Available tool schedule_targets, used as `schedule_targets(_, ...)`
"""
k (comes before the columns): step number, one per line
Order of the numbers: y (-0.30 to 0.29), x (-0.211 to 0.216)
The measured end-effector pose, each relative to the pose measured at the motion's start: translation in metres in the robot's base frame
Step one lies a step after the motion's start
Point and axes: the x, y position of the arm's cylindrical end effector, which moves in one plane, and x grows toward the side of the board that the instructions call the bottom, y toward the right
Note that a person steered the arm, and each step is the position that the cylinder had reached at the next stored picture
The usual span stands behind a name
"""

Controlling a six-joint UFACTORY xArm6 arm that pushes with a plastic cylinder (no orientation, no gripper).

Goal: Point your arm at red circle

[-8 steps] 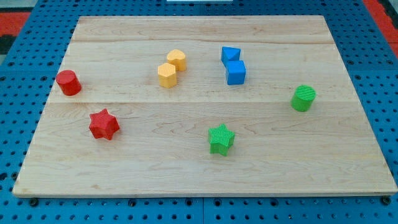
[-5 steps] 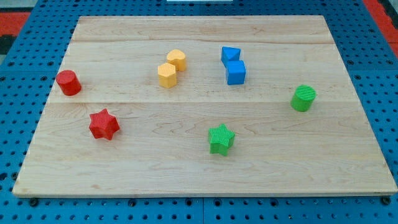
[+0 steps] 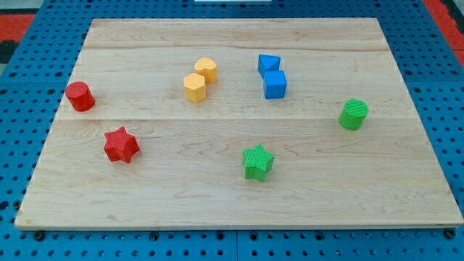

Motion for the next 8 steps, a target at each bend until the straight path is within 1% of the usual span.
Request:
schedule_targets(1, 0.000, 0.000)
schedule_targets(3, -0.110, 0.020)
schedule_targets(4, -0.174, 0.051)
schedule_targets(5, -0.193, 0.078)
schedule_targets(6, -0.269, 0.077)
schedule_targets(7, -0.369, 0.077)
schedule_targets(8, -0.448, 0.077)
